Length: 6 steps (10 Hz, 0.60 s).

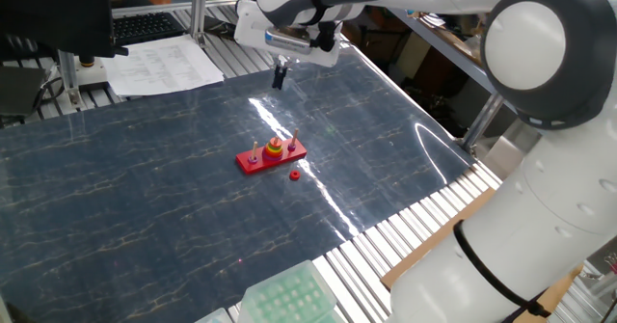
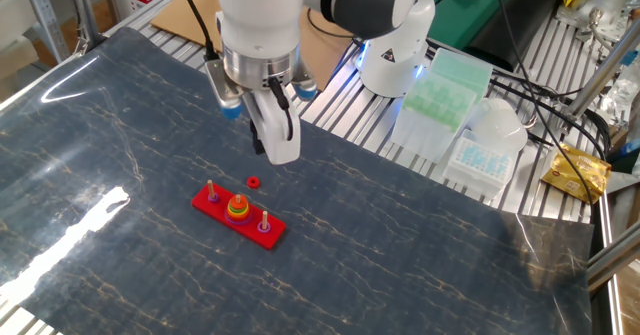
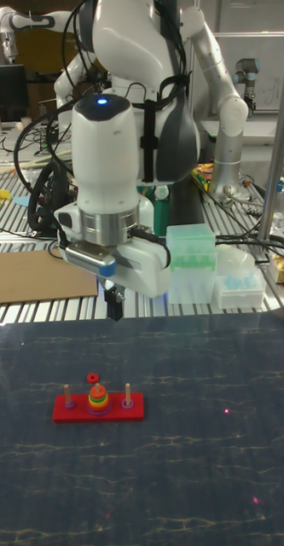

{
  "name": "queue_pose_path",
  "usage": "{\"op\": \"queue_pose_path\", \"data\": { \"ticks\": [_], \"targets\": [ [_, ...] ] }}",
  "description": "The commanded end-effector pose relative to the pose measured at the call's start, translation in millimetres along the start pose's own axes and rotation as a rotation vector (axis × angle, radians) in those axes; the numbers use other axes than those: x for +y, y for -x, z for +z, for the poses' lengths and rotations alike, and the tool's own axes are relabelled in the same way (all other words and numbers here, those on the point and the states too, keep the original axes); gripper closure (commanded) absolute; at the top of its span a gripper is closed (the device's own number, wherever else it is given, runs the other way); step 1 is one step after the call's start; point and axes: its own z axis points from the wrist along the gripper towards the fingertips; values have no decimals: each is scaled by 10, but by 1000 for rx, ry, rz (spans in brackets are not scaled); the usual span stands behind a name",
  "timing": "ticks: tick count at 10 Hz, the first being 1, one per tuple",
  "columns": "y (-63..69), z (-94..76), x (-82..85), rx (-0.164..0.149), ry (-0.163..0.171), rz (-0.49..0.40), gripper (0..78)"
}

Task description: Take out one Hanoi block and throw it aside

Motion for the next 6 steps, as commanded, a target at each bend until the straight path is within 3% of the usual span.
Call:
{"op": "queue_pose_path", "data": {
  "ticks": [1, 6],
  "targets": [
    [18, 89, -3, -9, -4, 8, 776],
    [205, 393, -131, -12, -3, 5, 776]
  ]
}}
